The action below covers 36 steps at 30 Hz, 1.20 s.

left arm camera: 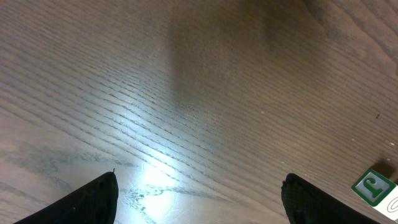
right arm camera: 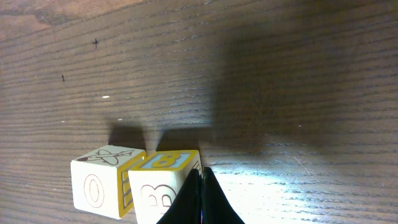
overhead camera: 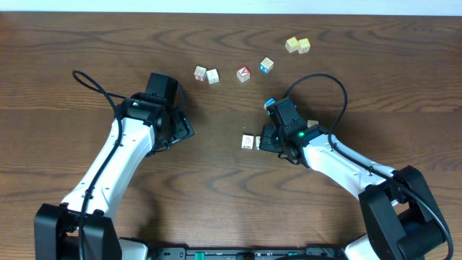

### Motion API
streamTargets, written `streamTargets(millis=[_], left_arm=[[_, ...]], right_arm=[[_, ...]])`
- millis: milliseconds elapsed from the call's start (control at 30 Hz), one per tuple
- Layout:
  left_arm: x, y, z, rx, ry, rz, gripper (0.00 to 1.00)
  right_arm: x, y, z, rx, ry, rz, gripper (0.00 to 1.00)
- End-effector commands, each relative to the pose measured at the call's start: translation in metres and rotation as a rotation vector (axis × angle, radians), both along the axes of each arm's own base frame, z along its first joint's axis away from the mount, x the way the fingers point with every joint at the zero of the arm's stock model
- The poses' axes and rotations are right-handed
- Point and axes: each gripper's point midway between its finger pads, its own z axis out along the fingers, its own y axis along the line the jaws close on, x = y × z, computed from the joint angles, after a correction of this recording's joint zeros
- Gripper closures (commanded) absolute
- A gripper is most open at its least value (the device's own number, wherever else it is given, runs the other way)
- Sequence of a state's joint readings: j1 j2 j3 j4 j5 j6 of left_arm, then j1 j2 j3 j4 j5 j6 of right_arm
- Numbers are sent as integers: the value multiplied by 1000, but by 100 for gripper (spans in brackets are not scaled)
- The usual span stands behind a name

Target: Lift 4 blocks

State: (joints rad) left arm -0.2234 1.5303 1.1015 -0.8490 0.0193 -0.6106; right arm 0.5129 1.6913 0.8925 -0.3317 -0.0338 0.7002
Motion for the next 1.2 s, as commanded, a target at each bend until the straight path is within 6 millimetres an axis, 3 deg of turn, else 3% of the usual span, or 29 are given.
streamTargets(millis=[0, 900, 1000, 1167], left_arm=[[-1, 4, -3, 11, 9, 21, 16], [-1, 4, -3, 11, 9, 21, 16], [-1, 4, -3, 11, 9, 21, 16], [-1, 4, -3, 11, 9, 21, 16]], right_arm=[[-6, 6, -1, 5, 7, 21, 99], [-6, 12, 1, 11, -3, 40, 99], [-1, 11, 9, 0, -26, 76, 99], [17, -7, 43, -29, -58, 71, 99]])
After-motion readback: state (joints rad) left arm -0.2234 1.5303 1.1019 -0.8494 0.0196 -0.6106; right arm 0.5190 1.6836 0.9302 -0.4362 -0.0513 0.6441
